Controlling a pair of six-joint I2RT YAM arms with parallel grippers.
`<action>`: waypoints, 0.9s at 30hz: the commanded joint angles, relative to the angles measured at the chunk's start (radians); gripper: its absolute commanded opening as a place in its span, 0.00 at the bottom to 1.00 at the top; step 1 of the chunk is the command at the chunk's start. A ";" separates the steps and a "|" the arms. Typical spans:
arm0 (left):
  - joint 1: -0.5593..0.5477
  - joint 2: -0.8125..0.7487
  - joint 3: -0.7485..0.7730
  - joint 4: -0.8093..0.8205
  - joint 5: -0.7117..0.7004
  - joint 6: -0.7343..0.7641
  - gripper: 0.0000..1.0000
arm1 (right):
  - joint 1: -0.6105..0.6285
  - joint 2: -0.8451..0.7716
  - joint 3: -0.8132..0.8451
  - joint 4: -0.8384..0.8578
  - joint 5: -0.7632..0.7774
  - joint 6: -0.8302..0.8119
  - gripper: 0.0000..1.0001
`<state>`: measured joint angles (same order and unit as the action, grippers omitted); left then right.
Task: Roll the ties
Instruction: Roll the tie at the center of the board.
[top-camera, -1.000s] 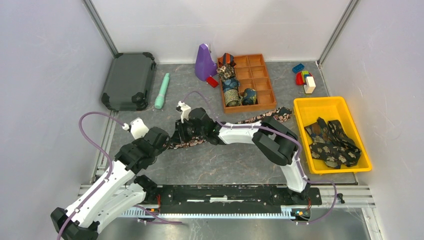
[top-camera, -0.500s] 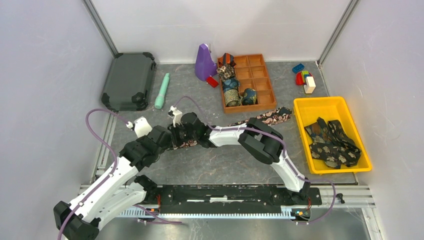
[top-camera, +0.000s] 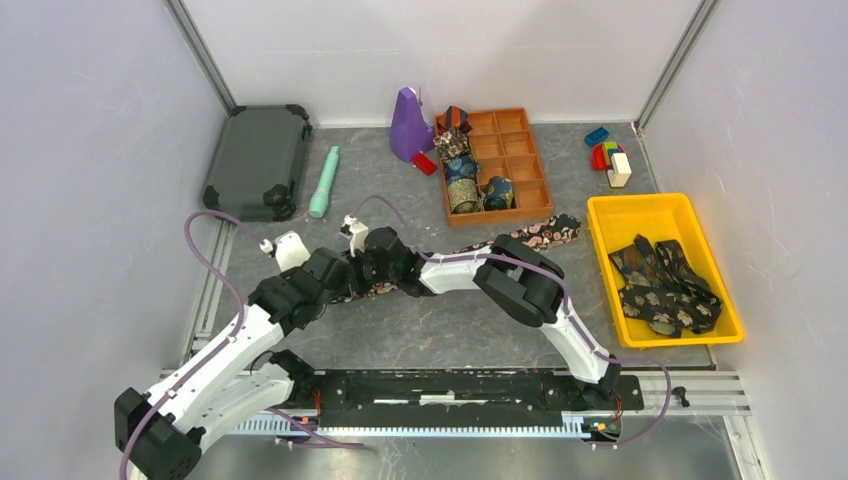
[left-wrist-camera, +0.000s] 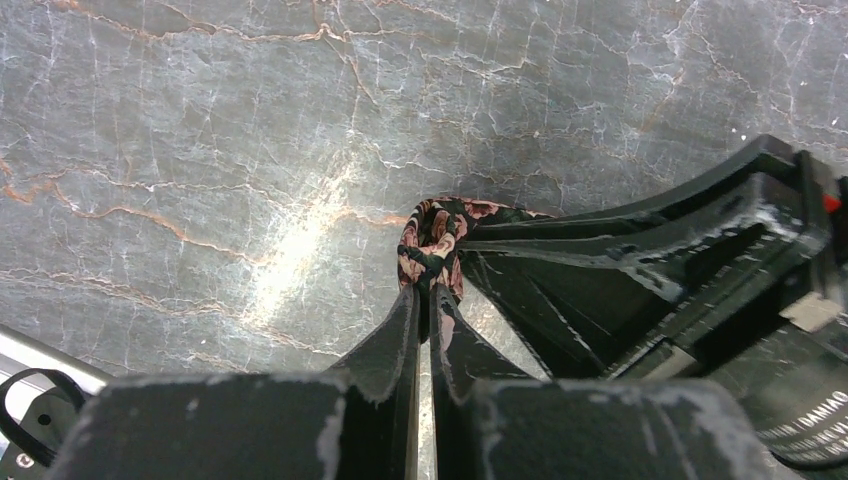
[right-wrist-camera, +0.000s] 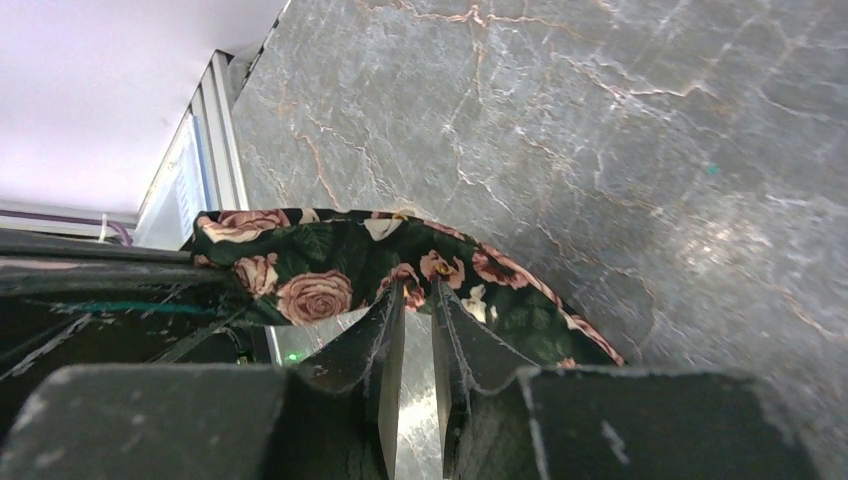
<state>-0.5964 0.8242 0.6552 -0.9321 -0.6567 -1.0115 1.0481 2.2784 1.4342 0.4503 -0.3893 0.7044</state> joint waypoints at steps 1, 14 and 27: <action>0.006 0.020 0.005 0.040 -0.047 0.040 0.02 | -0.016 -0.111 -0.027 0.000 0.025 -0.038 0.22; 0.007 0.057 0.029 0.056 -0.031 0.066 0.02 | 0.010 -0.017 0.020 0.039 -0.028 0.021 0.22; 0.009 0.155 0.027 0.114 0.020 0.104 0.02 | -0.013 0.062 0.075 0.053 -0.086 0.011 0.22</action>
<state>-0.5949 0.9489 0.6552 -0.8722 -0.6476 -0.9543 1.0500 2.3428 1.4860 0.4538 -0.4461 0.7288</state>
